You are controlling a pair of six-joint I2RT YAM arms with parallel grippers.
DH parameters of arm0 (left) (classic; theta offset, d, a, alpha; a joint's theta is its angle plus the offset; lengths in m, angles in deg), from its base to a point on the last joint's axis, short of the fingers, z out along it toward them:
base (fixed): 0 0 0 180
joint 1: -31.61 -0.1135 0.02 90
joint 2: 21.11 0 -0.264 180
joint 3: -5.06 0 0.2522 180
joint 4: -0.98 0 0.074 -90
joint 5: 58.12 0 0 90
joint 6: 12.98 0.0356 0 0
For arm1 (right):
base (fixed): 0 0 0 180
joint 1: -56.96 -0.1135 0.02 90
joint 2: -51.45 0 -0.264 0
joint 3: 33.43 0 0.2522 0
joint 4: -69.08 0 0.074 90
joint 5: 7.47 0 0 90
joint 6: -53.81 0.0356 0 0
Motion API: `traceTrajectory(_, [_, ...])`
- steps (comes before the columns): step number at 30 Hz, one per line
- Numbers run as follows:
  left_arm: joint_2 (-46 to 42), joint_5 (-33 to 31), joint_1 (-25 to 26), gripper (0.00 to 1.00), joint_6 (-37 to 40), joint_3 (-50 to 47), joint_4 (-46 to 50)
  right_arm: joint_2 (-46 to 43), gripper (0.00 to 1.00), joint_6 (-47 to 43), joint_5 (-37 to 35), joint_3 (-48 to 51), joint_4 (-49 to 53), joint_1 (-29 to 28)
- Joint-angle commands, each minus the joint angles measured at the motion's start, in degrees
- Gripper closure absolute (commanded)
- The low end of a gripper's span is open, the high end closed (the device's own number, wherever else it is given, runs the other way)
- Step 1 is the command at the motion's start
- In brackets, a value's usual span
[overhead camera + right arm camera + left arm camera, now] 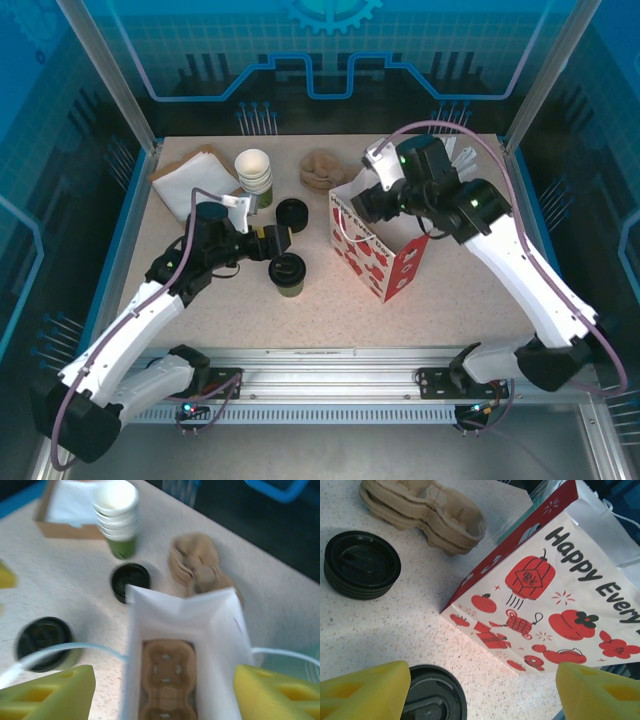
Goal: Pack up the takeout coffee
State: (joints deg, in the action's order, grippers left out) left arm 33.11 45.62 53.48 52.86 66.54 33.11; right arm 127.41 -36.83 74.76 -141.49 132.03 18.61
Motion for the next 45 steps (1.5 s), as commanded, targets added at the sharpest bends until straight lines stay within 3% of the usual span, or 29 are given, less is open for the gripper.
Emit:
traceTrajectory(1, [-2.78,0.37,-2.00,0.22,-1.50,-0.07,6.17,-1.07,0.25,-2.61,-0.85,-2.40,-3.47,-6.56])
traceTrajectory(6, [-5.08,-0.10,-7.23,0.22,-1.42,1.36,15.07,6.84,0.24,-6.34,-3.23,-8.88,0.49,-17.79])
traceTrajectory(9, [-6.09,0.80,-11.78,0.21,-1.30,1.67,19.37,14.06,0.24,-7.00,-2.81,-13.61,3.42,-21.56])
traceTrajectory(16, [-8.30,4.60,-23.75,0.20,1.38,0.33,22.73,26.83,0.21,-6.00,0.70,-18.75,7.48,-22.87])
traceTrajectory(18, [-8.21,3.94,-25.19,0.20,2.80,0.26,22.81,30.27,0.21,-5.65,1.10,-19.91,9.11,-22.53])
traceTrajectory(31, [-7.99,3.23,-25.74,0.19,7.11,0.41,23.29,42.61,0.07,-3.72,3.46,-22.99,15.41,-18.13])
traceTrajectory(45, [-8.44,4.53,-25.82,0.19,7.32,-0.13,22.72,46.24,0.07,-3.99,4.15,-23.93,17.48,-18.07])
